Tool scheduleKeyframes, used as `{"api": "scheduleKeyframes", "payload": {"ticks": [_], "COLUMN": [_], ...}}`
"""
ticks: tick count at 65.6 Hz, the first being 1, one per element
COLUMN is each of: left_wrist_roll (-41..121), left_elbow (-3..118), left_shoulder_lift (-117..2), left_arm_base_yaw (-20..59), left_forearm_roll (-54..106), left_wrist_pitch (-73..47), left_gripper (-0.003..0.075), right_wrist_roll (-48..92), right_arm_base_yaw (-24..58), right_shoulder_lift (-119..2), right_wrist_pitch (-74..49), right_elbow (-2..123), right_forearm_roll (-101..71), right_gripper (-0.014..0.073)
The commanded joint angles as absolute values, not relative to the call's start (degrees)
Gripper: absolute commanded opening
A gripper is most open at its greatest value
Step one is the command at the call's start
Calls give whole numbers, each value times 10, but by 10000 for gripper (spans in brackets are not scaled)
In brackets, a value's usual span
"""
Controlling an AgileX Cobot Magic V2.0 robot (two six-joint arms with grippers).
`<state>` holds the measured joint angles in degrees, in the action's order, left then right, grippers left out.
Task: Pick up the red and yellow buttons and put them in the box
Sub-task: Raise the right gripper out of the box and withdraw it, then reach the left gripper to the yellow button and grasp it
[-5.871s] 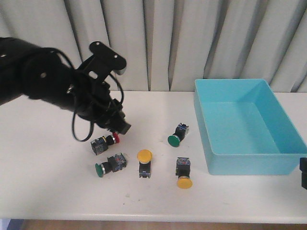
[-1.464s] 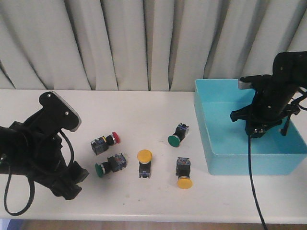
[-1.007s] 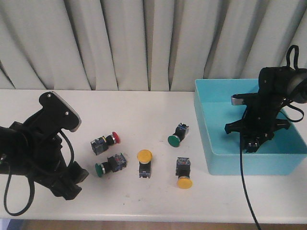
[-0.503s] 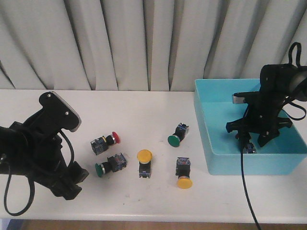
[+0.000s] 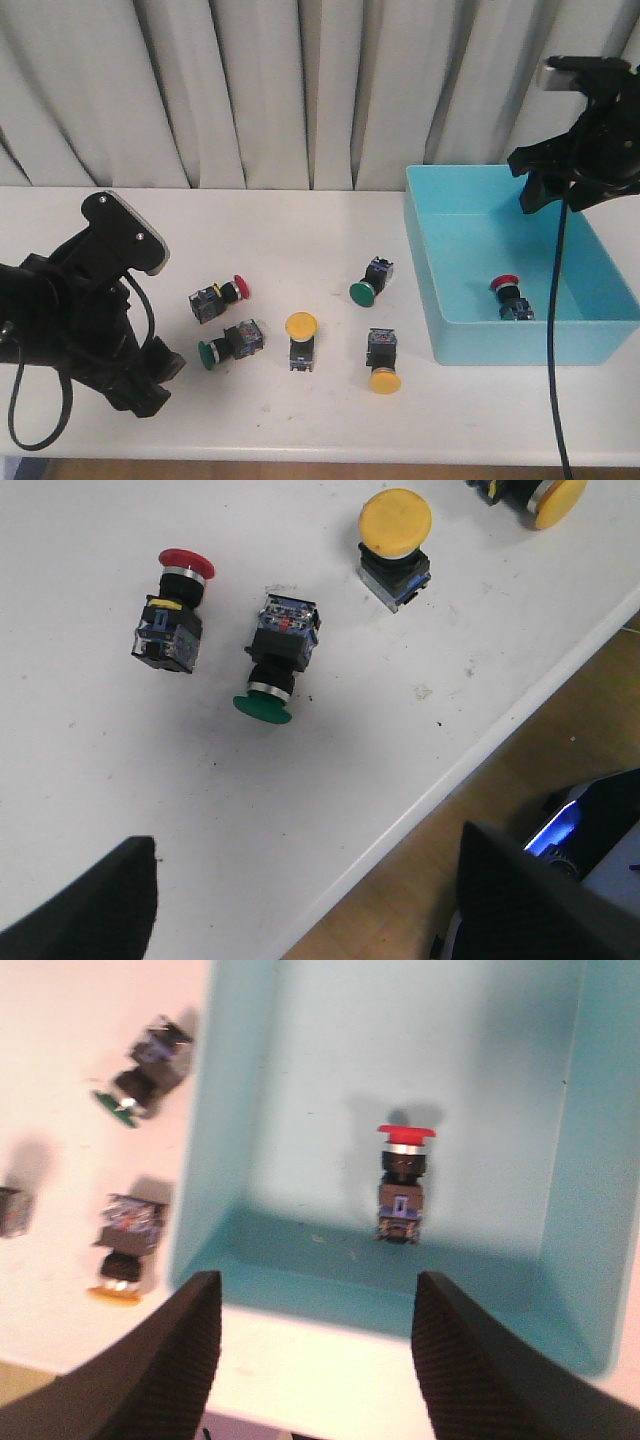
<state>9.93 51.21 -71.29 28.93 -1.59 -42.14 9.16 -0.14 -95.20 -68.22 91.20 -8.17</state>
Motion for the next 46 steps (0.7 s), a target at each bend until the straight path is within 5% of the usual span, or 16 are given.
{"api": "scheduleKeyframes", "payload": {"ticks": [1,29,46], "left_wrist_roll": [94,94,94], "left_elbow": [526,526,526], "left_shoulder_lift": [-700,-700,-700], "left_arm_base_yaw": [291,291,291], "left_forearm_roll": [-16,-16,-11], "left_wrist_pitch": [-397,-386,-372], "left_gripper": [594,594,594], "right_wrist_roll": [107,141,152], "right_arm_base_yaw": [-4,-4,-4], "right_shoulder_lift": [-862,-602,-507], "right_wrist_pitch": [-638,-520,-473], "right_elbow": [859,484,362], "right_forearm_roll": [-108,-123,-122], "right_gripper": [422,422,422]}}
